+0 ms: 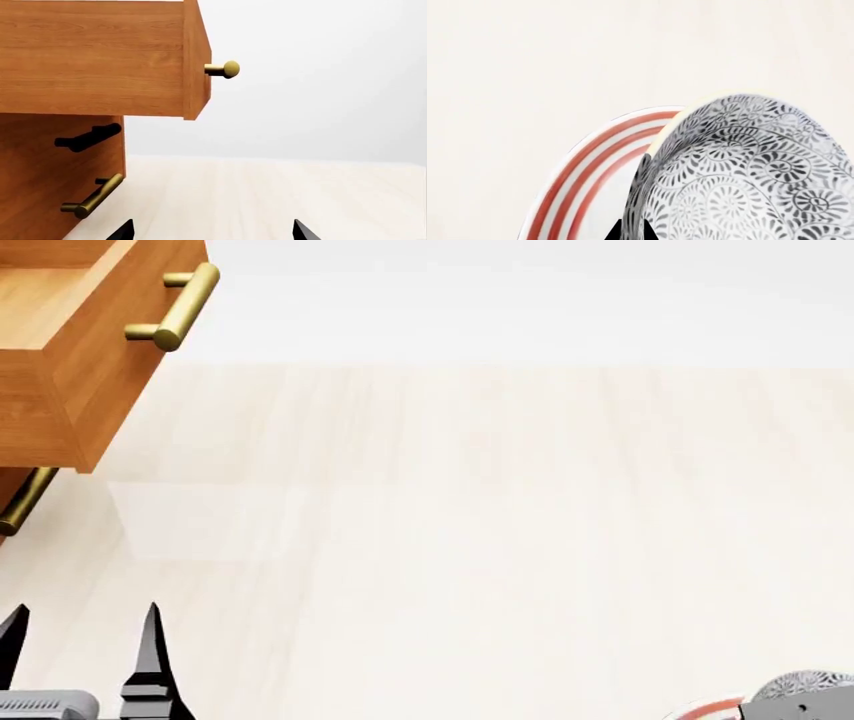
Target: Put the bowl on the plate.
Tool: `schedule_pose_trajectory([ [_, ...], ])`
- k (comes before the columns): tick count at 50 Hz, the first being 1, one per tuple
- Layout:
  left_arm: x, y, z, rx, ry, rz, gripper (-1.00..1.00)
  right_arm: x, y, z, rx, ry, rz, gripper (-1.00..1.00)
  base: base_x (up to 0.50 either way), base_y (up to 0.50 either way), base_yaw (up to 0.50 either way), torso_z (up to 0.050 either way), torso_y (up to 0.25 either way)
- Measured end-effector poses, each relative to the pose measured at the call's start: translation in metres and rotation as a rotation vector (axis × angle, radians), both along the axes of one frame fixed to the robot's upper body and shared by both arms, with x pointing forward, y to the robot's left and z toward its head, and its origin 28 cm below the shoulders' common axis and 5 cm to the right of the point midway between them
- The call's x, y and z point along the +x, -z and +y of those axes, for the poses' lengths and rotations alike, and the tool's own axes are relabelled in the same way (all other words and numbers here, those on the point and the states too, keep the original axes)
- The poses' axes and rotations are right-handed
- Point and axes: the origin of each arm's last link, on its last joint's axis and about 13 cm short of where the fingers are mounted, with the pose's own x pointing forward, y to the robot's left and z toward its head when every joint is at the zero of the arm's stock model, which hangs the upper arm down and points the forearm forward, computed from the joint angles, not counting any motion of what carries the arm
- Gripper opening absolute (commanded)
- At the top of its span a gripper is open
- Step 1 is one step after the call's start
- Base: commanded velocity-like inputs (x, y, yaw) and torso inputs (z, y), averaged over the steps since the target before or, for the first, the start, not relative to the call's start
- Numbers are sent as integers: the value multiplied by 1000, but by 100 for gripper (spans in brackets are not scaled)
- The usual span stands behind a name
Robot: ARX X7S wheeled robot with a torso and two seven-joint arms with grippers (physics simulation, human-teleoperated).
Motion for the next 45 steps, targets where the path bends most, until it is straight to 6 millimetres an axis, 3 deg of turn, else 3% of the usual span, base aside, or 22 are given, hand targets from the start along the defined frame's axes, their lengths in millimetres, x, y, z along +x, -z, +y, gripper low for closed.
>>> schedule_pose_trajectory([
  [8, 0, 0, 0, 1, 1, 0, 100, 4, 3, -1, 18, 7, -8, -100, 0, 0, 0, 0, 0],
  [9, 0, 0, 0, 1, 1, 0, 100, 4, 4, -2, 19, 8, -9, 100, 0, 0, 0, 0, 0],
  [29, 0, 1, -1, 2, 4, -1, 100, -1, 16, -4, 25, 11, 39, 100, 0, 0, 0, 0, 0],
  [45, 0, 1, 0, 1, 4, -1, 100, 0, 5, 4, 82, -49, -27, 100, 0, 0, 0, 0, 0],
])
